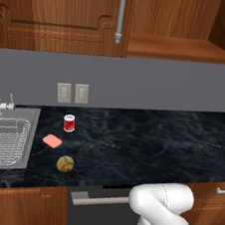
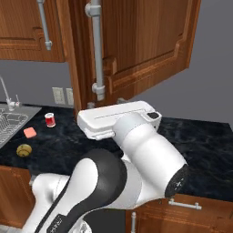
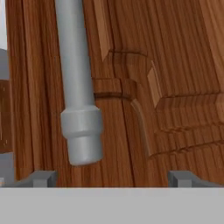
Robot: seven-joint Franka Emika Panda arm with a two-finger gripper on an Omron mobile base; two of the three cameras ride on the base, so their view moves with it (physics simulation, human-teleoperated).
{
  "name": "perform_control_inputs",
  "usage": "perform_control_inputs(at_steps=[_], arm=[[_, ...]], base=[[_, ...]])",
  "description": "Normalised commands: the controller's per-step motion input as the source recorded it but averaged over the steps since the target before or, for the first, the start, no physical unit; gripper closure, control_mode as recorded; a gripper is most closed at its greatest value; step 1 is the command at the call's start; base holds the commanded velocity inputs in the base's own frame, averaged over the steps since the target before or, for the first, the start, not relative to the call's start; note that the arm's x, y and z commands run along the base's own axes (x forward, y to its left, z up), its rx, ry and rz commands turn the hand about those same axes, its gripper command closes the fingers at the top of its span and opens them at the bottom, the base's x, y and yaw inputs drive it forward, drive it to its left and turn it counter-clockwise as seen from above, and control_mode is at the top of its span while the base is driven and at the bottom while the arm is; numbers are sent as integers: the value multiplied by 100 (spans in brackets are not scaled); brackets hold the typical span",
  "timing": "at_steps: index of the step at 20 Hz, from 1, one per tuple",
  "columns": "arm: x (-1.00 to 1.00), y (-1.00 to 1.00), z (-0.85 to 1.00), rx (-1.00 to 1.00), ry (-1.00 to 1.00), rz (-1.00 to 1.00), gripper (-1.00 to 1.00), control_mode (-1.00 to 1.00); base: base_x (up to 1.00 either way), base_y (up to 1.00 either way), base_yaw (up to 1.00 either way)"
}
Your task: Open the cabinet. Pick the bar soap and place it next to the sink. Then close the cabinet.
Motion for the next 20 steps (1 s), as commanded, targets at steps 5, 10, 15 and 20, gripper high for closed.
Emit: perform_control_inputs(at_steps=[5, 10, 15, 20], arm=[[8, 52, 17, 0, 0, -24, -100, -100], [15, 51, 26, 0, 0, -22, -100, -100], [10, 37, 14, 0, 0, -14, -100, -100], [20, 24, 0, 0, 0, -3, -100, -100]], base=[[0, 0, 0], [0, 0, 0], [0, 0, 0], [0, 0, 0]])
